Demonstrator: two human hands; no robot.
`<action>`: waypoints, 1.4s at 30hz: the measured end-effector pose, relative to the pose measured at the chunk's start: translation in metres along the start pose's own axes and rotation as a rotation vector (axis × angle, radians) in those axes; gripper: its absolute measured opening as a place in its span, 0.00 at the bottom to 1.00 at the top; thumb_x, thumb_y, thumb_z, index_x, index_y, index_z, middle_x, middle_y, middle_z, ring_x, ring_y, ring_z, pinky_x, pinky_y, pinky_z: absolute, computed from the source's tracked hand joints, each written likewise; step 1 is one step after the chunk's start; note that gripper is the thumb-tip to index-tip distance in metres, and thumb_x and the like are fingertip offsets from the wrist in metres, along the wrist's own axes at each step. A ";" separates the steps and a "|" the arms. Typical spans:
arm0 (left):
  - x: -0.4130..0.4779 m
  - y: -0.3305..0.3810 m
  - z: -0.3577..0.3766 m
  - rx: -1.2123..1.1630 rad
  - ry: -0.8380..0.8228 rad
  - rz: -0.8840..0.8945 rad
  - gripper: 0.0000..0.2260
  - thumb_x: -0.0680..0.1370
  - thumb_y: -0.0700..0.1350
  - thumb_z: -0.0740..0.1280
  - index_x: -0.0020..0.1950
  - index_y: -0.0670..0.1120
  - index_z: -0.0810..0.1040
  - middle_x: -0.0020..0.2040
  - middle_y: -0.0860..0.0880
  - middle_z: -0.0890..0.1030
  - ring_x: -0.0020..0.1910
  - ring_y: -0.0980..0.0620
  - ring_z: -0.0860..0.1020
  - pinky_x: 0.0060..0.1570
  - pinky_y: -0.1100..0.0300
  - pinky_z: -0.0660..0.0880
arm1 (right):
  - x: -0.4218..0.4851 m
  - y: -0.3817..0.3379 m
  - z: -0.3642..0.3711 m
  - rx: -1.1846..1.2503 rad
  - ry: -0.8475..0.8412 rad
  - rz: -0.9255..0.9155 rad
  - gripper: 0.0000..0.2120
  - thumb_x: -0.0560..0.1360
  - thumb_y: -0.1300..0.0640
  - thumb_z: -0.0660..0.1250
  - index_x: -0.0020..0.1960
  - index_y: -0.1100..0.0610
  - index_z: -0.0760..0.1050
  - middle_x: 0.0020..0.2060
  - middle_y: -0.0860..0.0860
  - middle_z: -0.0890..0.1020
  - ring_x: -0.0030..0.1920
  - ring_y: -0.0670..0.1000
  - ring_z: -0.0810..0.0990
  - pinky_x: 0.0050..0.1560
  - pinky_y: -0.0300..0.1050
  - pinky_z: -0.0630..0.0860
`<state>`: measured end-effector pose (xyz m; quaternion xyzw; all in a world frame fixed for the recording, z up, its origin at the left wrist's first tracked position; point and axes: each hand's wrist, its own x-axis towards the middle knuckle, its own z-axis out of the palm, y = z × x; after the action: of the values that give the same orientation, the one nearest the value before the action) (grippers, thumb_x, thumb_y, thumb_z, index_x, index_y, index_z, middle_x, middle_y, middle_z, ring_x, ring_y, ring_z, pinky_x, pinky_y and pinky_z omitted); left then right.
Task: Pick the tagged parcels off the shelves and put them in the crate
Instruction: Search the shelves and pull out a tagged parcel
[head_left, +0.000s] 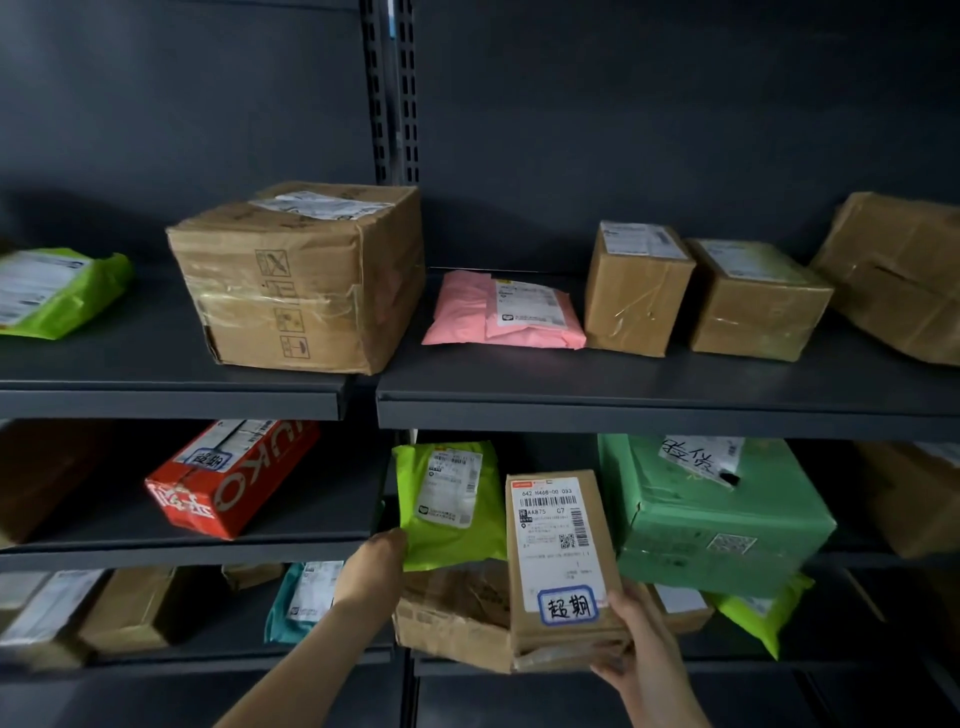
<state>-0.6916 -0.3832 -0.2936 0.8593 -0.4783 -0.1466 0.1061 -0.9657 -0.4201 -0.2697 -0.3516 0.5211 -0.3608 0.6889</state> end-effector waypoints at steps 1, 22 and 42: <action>-0.001 0.000 0.000 -0.033 0.011 -0.009 0.08 0.77 0.36 0.58 0.53 0.43 0.73 0.56 0.43 0.78 0.53 0.42 0.78 0.45 0.53 0.73 | 0.000 -0.001 -0.001 -0.007 -0.004 -0.004 0.26 0.63 0.50 0.68 0.61 0.48 0.73 0.57 0.57 0.78 0.58 0.64 0.74 0.61 0.66 0.69; -0.047 -0.152 -0.109 -0.322 0.474 -0.240 0.19 0.77 0.43 0.65 0.67 0.40 0.69 0.63 0.42 0.73 0.65 0.43 0.70 0.62 0.50 0.69 | -0.010 0.008 0.151 -0.279 -0.172 -0.068 0.10 0.78 0.55 0.61 0.57 0.53 0.76 0.47 0.59 0.80 0.46 0.58 0.78 0.41 0.42 0.73; 0.070 -0.252 -0.130 -1.222 -0.168 -0.217 0.11 0.79 0.42 0.64 0.60 0.41 0.73 0.38 0.48 0.83 0.30 0.55 0.83 0.29 0.64 0.78 | 0.002 0.072 0.321 0.038 0.154 0.161 0.07 0.69 0.53 0.72 0.46 0.47 0.77 0.49 0.54 0.80 0.50 0.59 0.78 0.43 0.53 0.73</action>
<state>-0.4113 -0.3066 -0.2636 0.6726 -0.2246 -0.4706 0.5251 -0.6441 -0.3516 -0.2650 -0.2666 0.5921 -0.3401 0.6802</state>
